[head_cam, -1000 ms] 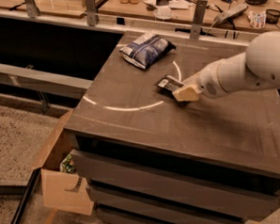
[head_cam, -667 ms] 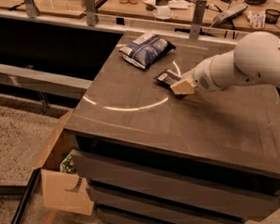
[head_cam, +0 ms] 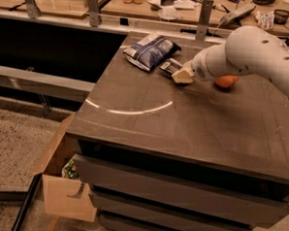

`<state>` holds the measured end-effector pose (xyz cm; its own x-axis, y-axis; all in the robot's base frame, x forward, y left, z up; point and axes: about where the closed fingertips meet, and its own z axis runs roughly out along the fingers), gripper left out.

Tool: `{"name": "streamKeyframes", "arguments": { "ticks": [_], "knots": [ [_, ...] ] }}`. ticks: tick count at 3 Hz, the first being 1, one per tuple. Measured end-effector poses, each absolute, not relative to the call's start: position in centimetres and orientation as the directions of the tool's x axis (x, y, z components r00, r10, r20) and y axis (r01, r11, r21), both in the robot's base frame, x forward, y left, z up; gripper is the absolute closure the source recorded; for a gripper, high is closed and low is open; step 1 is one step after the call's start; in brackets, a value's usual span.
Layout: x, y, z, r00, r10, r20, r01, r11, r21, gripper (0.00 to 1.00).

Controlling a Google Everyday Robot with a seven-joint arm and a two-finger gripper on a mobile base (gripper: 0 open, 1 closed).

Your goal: Move rxbar chocolate near blue chip bag

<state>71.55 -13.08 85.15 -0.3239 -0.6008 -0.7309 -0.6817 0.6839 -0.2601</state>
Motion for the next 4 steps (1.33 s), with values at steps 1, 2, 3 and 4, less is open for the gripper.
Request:
{"name": "streamKeyframes", "arguments": {
  "ticks": [1, 2, 3, 4],
  "knots": [
    [73.5, -12.9, 84.9, -0.323, -0.605, -0.728, -0.669, 0.690, -0.276, 0.85],
    [74.6, -12.9, 84.5, -0.327, -0.607, -0.724, -0.663, 0.694, -0.282, 0.54],
    [74.9, -12.9, 84.4, -0.331, -0.604, -0.726, -0.658, 0.699, -0.281, 0.32],
    [74.9, -12.9, 85.0, -0.323, -0.599, -0.733, -0.653, 0.701, -0.285, 0.07]
  ]
}}
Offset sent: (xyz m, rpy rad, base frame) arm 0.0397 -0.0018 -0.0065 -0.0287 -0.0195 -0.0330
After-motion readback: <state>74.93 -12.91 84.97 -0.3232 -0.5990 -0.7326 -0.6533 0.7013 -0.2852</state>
